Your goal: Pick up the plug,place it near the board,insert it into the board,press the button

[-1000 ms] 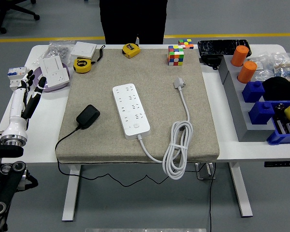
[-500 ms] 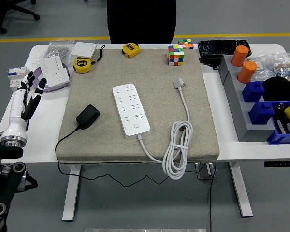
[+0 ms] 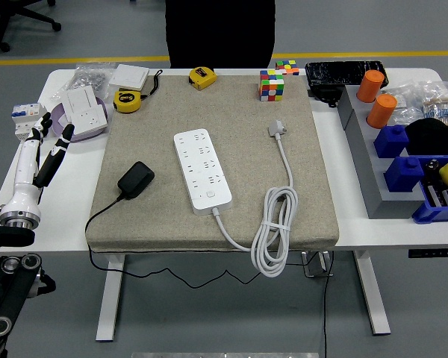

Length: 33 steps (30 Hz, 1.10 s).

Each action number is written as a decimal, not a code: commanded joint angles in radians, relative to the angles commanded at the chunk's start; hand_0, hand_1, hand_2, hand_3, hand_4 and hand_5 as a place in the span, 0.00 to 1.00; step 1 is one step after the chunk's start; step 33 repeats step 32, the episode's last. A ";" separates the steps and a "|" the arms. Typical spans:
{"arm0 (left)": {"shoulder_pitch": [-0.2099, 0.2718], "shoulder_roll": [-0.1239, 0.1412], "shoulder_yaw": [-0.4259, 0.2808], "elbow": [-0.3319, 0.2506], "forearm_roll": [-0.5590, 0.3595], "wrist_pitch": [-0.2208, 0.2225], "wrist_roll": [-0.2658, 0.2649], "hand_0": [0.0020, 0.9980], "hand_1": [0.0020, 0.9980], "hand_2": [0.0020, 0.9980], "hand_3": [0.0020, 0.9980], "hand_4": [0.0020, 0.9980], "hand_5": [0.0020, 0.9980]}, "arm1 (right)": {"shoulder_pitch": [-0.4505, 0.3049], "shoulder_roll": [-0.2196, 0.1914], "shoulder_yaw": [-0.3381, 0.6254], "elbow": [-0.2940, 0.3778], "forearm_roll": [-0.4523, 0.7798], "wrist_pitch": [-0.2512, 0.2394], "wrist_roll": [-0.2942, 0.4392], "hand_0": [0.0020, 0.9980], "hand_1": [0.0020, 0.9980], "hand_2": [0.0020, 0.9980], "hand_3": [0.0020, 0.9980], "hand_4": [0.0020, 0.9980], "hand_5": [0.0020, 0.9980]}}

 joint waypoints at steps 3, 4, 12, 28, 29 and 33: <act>0.001 -0.002 0.004 -0.004 0.010 0.009 -0.008 0.94 1.00 1.00 1.00 1.00 0.80 | -0.004 0.004 -0.022 0.000 0.037 -0.029 0.012 1.00 1.00 0.97 0.97 1.00 1.00; 0.003 -0.003 0.004 -0.006 0.010 0.012 -0.011 0.90 0.99 0.97 0.93 1.00 0.74 | -0.005 0.005 -0.040 0.000 0.056 -0.035 0.008 0.90 0.86 0.84 0.83 1.00 0.96; 0.006 -0.005 0.008 -0.009 0.002 0.008 -0.007 0.83 0.91 0.89 0.88 1.00 0.71 | -0.009 0.003 -0.104 0.000 0.095 -0.011 -0.012 0.80 0.75 0.74 0.78 1.00 0.89; 0.012 -0.012 0.017 -0.005 -0.010 0.006 -0.011 0.78 0.87 0.85 0.84 1.00 0.68 | -0.040 0.042 -0.071 0.000 0.239 -0.037 0.009 0.77 0.70 0.70 0.75 1.00 0.85; 0.013 -0.012 0.018 -0.004 -0.011 0.006 -0.011 0.77 0.84 0.83 0.84 1.00 0.68 | -0.043 0.046 -0.062 0.000 0.235 -0.046 0.010 0.77 0.71 0.71 0.75 1.00 0.83; 0.015 -0.013 0.025 -0.003 -0.015 0.005 -0.012 0.77 0.84 0.83 0.84 1.00 0.68 | -0.053 0.053 -0.052 0.000 0.254 -0.058 0.006 0.77 0.71 0.71 0.75 1.00 0.83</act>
